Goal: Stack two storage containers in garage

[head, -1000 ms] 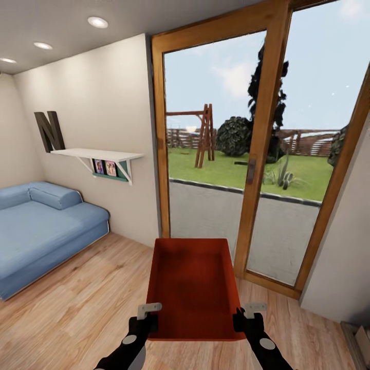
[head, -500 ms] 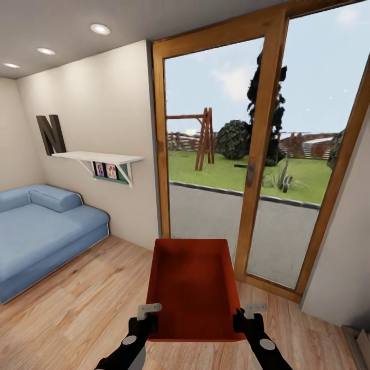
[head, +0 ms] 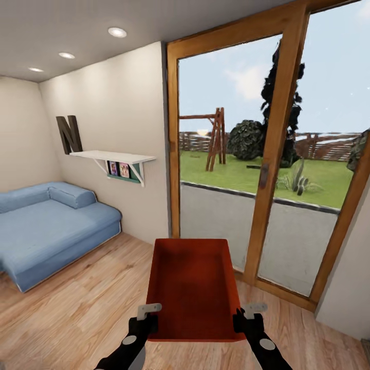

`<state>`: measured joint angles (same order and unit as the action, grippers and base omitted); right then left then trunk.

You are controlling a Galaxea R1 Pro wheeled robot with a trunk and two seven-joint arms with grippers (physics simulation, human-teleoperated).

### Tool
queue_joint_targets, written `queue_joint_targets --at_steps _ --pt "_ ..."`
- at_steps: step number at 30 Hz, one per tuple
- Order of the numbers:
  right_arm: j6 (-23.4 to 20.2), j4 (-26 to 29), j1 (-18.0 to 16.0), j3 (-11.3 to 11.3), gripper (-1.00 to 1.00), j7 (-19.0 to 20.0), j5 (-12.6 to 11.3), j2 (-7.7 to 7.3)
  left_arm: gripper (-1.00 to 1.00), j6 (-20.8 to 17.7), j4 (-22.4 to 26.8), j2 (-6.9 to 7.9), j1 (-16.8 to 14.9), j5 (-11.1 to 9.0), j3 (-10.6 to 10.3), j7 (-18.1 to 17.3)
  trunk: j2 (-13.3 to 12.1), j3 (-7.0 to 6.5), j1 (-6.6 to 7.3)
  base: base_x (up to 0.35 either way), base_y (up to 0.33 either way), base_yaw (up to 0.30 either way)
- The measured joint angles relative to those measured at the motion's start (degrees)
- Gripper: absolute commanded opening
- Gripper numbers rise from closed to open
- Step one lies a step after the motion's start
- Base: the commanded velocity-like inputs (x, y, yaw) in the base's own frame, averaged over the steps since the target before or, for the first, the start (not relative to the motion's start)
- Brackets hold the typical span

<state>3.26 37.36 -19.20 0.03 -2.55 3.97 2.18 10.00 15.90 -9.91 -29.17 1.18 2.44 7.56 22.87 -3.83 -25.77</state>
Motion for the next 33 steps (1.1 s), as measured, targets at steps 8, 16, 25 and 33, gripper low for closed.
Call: queue_joint_targets --at_steps 8,16,25,33 --pt "0.1 0.0 0.0 -0.1 -1.00 0.0 0.1 0.02 -1.00 0.0 0.0 0.00 0.0 0.0 0.0 0.0 0.0 0.00 0.00 0.000 0.000 0.297" --pt "0.1 0.0 0.0 -0.1 -1.00 0.1 0.1 0.02 -1.00 0.0 0.1 -0.01 0.0 0.0 0.0 0.0 0.0 0.00 0.00 0.000 0.000 0.300" --pt "0.1 0.0 0.0 -0.1 -1.00 0.1 0.2 0.02 -1.00 0.0 0.1 0.00 0.0 0.1 0.1 0.0 0.0 0.00 0.00 0.000 0.000 0.300" --pt "0.1 0.0 0.0 -0.1 -1.00 0.1 0.2 0.02 -1.00 -0.2 0.2 0.00 0.0 0.1 0.0 0.0 0.0 0.00 0.00 0.000 0.000 0.300"
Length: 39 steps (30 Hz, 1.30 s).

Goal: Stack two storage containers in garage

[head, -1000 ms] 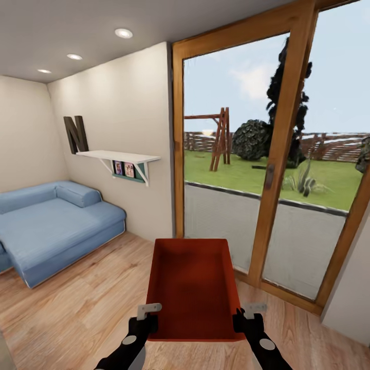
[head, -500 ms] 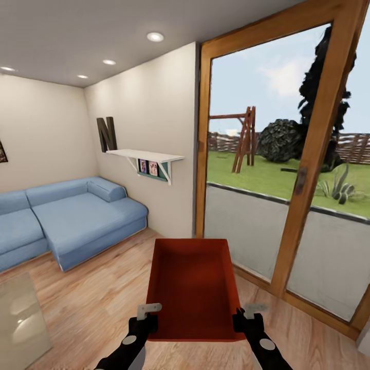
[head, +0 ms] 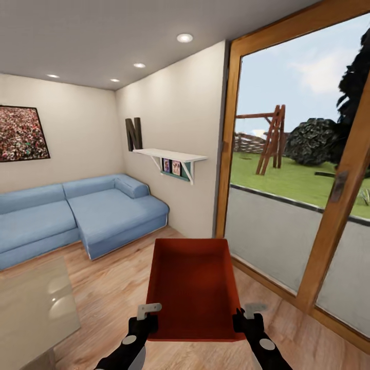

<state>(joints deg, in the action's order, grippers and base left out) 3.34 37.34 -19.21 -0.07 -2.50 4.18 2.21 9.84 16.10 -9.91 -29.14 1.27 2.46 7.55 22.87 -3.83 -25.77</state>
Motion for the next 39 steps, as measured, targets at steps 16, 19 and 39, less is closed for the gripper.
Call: queue_joint_targets --at_steps 16,19,39 --pt "0.0 0.0 0.0 0.0 -1.00 0.0 0.0 -0.01 -1.00 0.2 -0.2 0.00 0.0 0.0 0.1 0.0 0.0 0.00 0.00 0.000 0.000 0.300" --pt "0.0 0.0 0.0 0.0 -1.00 0.0 0.0 -0.02 -1.00 0.2 -0.2 -0.01 0.0 0.0 0.1 0.0 0.0 0.00 0.00 0.000 0.000 0.300" --pt "0.0 0.0 0.0 0.1 -1.00 0.0 0.0 0.00 -1.00 0.3 -0.2 0.00 0.0 0.0 0.1 0.0 0.0 0.00 0.00 0.000 0.000 0.300"
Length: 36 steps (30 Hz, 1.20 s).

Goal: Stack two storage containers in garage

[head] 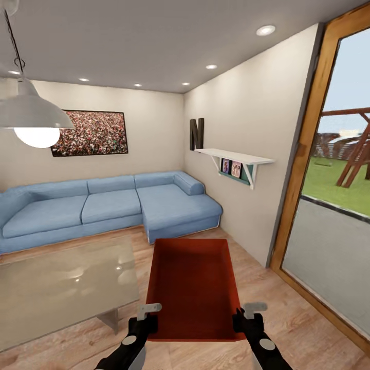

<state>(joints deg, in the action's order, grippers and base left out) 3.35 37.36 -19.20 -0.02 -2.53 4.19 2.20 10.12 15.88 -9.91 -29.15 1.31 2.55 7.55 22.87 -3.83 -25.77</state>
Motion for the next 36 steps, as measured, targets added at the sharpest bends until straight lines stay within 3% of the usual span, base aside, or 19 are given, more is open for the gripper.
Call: queue_joint_targets --at_steps 36 --pt "0.0 0.0 0.0 0.0 -1.00 0.0 0.0 0.00 -1.00 0.1 -0.1 -0.01 0.0 0.2 0.1 0.0 0.0 0.00 0.00 0.000 0.000 0.300"
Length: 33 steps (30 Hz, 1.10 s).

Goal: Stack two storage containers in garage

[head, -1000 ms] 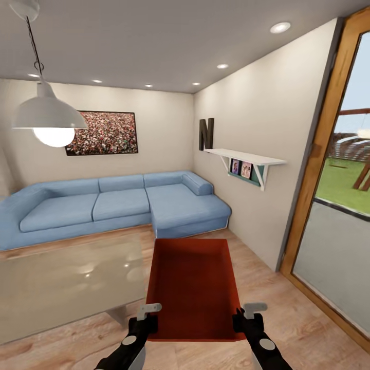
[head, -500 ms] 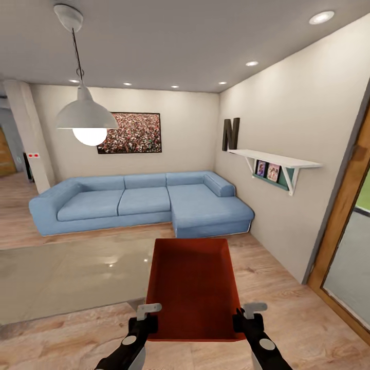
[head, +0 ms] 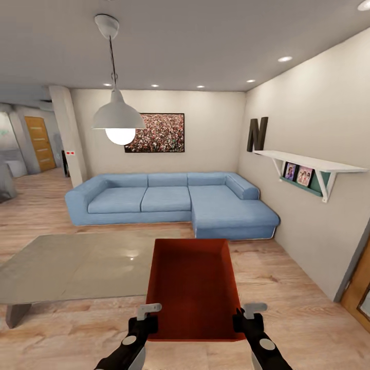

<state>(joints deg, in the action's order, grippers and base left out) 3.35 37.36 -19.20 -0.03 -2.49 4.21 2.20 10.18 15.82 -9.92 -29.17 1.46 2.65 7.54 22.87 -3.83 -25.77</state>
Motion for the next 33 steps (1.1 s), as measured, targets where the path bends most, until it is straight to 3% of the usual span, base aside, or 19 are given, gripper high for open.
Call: queue_joint_targets --at_steps 15,33 --pt "0.0 0.0 0.0 0.0 -1.00 -0.1 -0.1 0.03 -1.00 0.0 0.0 0.01 0.0 0.0 -0.1 0.0 0.0 0.00 0.01 0.011 0.010 0.300" --pt "0.0 0.0 0.0 0.0 -1.00 -0.1 -0.1 0.04 -1.00 -0.2 0.2 0.01 0.0 0.0 -0.1 0.0 0.0 0.00 0.02 0.230 0.225 0.300"
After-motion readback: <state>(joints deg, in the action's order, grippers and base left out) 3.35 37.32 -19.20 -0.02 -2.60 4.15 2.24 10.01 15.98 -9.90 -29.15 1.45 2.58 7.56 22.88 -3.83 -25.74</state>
